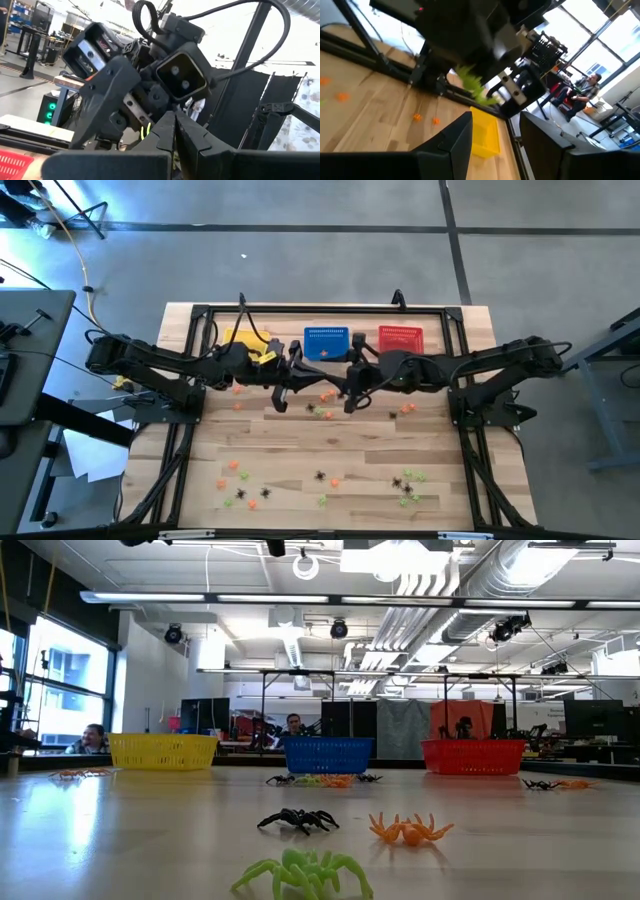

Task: Sort Halloween decoration
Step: Put the green spider toy into the red basket

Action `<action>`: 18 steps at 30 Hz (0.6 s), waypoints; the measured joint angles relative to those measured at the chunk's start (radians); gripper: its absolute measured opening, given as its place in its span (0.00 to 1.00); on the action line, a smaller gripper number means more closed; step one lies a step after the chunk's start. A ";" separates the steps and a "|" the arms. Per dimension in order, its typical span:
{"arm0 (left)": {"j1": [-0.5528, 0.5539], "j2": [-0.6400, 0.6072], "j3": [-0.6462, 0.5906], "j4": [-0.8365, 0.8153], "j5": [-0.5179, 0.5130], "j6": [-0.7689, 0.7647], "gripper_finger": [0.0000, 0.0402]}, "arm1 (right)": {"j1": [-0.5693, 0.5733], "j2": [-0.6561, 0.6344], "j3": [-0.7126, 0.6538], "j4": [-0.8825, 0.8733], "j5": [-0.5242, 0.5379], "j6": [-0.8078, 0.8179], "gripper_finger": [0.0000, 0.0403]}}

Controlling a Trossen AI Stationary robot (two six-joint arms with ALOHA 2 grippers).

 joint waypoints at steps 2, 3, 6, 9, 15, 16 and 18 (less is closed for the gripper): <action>0.000 0.000 0.000 0.000 0.001 0.003 0.00 | 0.000 -0.003 0.000 0.018 0.000 0.000 0.40; 0.002 0.000 0.000 -0.001 0.002 0.008 0.00 | 0.000 -0.004 0.000 0.020 0.000 0.000 0.40; 0.008 0.000 0.000 -0.001 0.002 0.009 0.00 | 0.003 -0.003 0.000 0.015 -0.003 0.001 0.40; 0.017 0.000 0.000 -0.002 0.002 0.009 0.00 | 0.011 -0.003 0.000 0.017 -0.008 0.001 0.40; 0.031 0.000 0.000 -0.004 0.002 0.009 0.00 | 0.031 -0.003 0.000 0.039 -0.021 0.001 0.40; 0.033 0.000 0.000 -0.004 0.002 0.009 0.00 | 0.034 -0.003 0.000 0.040 -0.028 0.001 0.40; 0.035 0.000 0.000 -0.005 0.002 0.009 0.00 | 0.036 -0.003 0.000 0.046 -0.041 0.001 0.40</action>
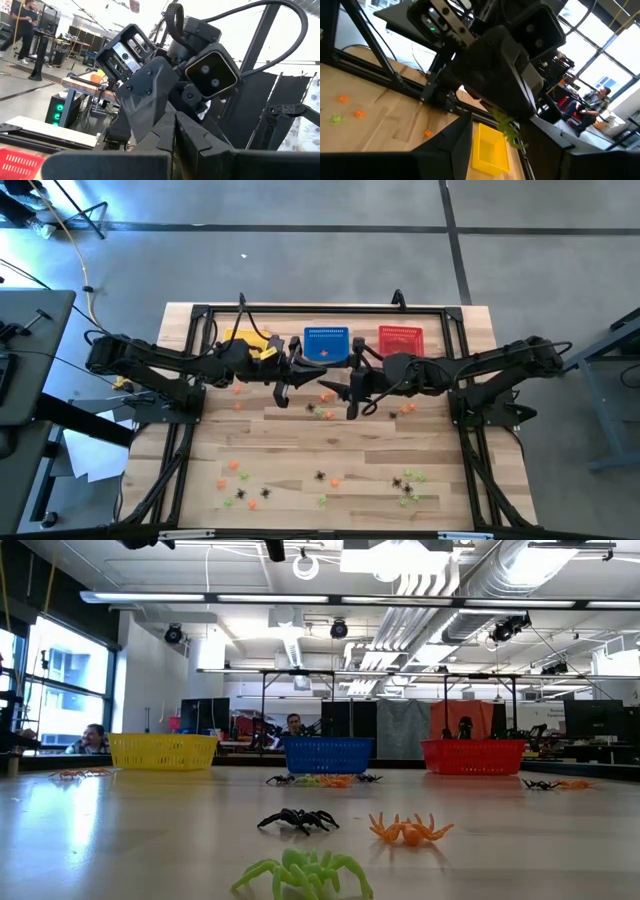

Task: Sort Halloween decoration
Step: Put the green spider toy into the red basket

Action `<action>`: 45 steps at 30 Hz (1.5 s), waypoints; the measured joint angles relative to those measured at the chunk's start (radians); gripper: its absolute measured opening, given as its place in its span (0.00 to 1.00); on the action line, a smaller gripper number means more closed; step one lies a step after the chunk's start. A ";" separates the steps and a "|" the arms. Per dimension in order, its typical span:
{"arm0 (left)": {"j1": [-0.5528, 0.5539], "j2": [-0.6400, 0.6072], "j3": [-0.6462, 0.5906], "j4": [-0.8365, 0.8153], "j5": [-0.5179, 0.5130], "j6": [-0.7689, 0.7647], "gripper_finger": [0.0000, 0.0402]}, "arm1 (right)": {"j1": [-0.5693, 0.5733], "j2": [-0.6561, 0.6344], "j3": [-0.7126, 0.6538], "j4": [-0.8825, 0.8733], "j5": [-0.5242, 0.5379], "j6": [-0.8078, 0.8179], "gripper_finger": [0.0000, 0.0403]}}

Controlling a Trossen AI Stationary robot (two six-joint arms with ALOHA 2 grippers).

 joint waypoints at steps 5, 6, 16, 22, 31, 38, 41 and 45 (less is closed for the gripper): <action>0.004 0.000 0.000 0.001 0.000 0.000 0.00 | 0.000 0.000 0.000 0.000 0.000 0.001 0.40; 0.003 0.000 0.000 0.001 0.000 0.000 0.00 | 0.001 0.000 0.000 0.000 0.000 0.002 0.40; 0.003 0.000 0.000 0.002 0.000 0.000 0.00 | -0.008 0.000 0.000 0.002 0.004 0.078 0.19; 0.003 -0.001 0.000 0.004 -0.002 0.000 0.00 | -0.018 0.000 0.000 0.001 0.004 0.117 0.03; 0.004 -0.001 0.000 0.005 0.038 -0.011 0.04 | -0.018 0.000 0.000 0.002 0.010 0.134 0.01; 0.003 -0.001 0.000 -0.002 0.051 0.021 0.17 | -0.018 0.000 -0.001 -0.007 0.017 0.151 0.00; 0.004 -0.002 0.002 -0.012 0.057 0.081 0.22 | -0.017 -0.001 -0.001 -0.015 0.071 0.158 0.00; 0.026 -0.038 0.002 -0.134 0.079 0.192 0.24 | -0.017 -0.050 -0.002 -0.124 0.252 0.195 0.00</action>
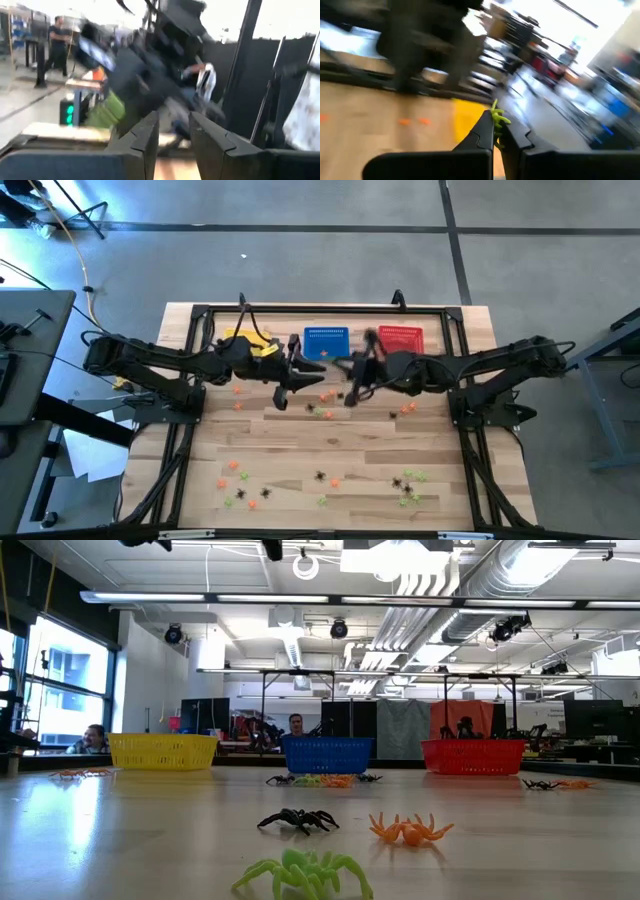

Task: Sort Halloween decoration
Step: Put the green spider toy into the red basket

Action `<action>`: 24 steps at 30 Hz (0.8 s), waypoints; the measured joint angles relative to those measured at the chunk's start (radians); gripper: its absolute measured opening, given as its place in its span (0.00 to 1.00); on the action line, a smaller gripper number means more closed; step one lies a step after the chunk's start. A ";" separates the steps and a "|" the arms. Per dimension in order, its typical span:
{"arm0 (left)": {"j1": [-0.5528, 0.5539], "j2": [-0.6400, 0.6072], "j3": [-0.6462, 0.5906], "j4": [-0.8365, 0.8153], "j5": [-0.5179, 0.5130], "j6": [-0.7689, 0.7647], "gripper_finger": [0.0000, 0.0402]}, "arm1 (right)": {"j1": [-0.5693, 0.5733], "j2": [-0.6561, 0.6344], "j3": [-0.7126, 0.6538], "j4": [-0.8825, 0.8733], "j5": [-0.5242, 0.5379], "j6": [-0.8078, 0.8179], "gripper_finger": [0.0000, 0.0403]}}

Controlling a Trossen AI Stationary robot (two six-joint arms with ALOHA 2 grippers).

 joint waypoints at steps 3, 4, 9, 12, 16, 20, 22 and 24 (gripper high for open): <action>0.024 -0.045 0.000 -0.132 0.000 0.008 0.25 | -0.020 -0.078 0.000 -0.163 0.146 0.111 0.00; 0.029 -0.058 0.000 -0.171 -0.004 0.008 0.24 | -0.037 -0.105 0.000 -0.236 0.161 0.174 0.00; 0.033 -0.105 -0.001 -0.369 -0.002 0.009 0.24 | -0.193 -0.214 0.001 -0.711 0.117 0.610 0.00; 0.029 -0.122 -0.001 -0.492 0.000 0.035 0.24 | -0.290 -0.223 -0.027 -0.931 0.107 0.795 0.00; 0.028 -0.156 -0.001 -0.650 -0.004 0.037 0.24 | -0.416 -0.222 -0.130 -0.910 0.053 0.813 0.00; 0.028 -0.209 -0.002 -0.798 -0.072 0.034 0.24 | -0.551 -0.221 -0.264 -0.739 -0.130 0.750 0.00; 0.028 -0.244 -0.002 -0.872 -0.123 0.032 0.24 | -0.613 -0.221 -0.327 -0.677 -0.213 0.743 0.00; 0.028 -0.280 -0.002 -0.942 -0.175 0.019 0.24 | -0.665 -0.221 -0.375 -0.635 -0.264 0.748 0.00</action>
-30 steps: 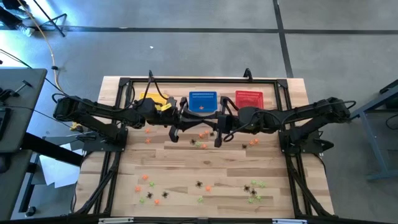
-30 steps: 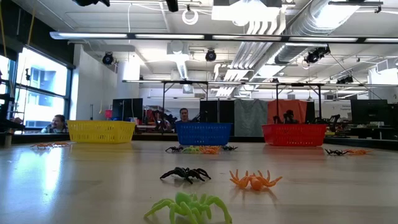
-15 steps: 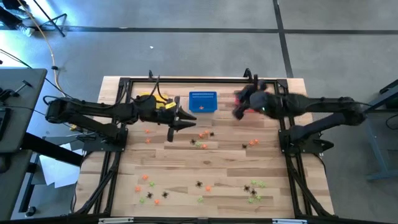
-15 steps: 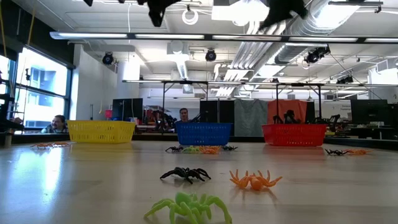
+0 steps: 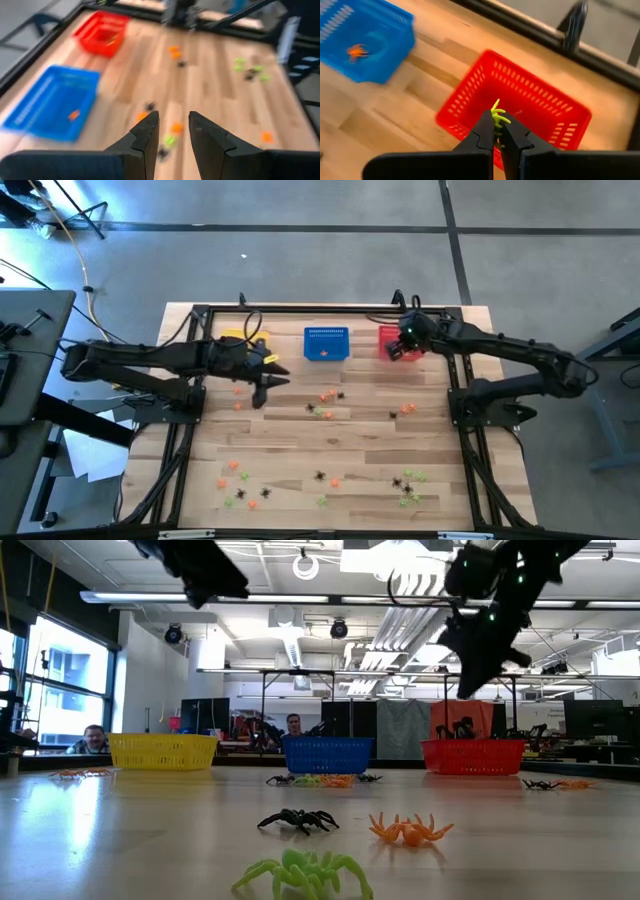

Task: Sort Halloween decoration
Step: Put the green spider toy into the red basket, then put the orange spider toy into the blue basket

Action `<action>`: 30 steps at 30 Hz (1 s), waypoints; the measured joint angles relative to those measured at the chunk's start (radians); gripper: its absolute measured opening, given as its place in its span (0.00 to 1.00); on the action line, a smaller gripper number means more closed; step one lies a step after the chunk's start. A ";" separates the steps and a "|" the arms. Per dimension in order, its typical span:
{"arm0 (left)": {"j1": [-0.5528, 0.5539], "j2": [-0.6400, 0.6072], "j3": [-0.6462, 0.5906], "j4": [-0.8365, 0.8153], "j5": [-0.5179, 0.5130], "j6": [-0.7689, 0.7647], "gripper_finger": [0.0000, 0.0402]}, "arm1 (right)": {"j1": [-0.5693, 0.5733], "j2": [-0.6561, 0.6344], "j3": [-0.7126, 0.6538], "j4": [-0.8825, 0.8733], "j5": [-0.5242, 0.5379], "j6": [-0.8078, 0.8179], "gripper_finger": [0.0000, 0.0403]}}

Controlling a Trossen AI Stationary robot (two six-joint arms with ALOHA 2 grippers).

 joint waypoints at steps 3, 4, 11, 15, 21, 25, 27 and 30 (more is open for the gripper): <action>0.000 -0.048 0.000 -0.077 -0.069 -0.019 0.24 | -0.055 0.000 -0.051 0.048 -0.041 0.001 0.00; 0.000 -0.061 0.000 -0.097 -0.087 -0.023 0.24 | -0.067 0.000 -0.063 0.064 -0.047 0.001 0.00; 0.000 -0.103 0.000 -0.161 -0.125 -0.035 0.23 | -0.121 0.005 -0.100 0.128 -0.072 0.002 0.00; 0.000 -0.102 0.000 -0.183 -0.125 -0.027 0.23 | -0.123 0.005 -0.103 0.139 -0.078 0.001 0.03; 0.000 -0.102 0.000 -0.201 -0.142 -0.018 0.23 | -0.122 0.005 -0.103 0.139 -0.079 0.002 0.21; 0.000 -0.102 0.000 -0.204 -0.144 -0.018 0.23 | -0.122 0.005 -0.103 0.139 -0.078 0.002 0.32; 0.000 -0.102 0.000 -0.204 -0.144 -0.018 0.23 | -0.122 0.005 -0.103 0.139 -0.079 0.001 0.35; 0.000 -0.102 0.000 -0.204 -0.150 -0.018 0.23 | -0.122 0.005 -0.103 0.139 -0.078 0.003 0.37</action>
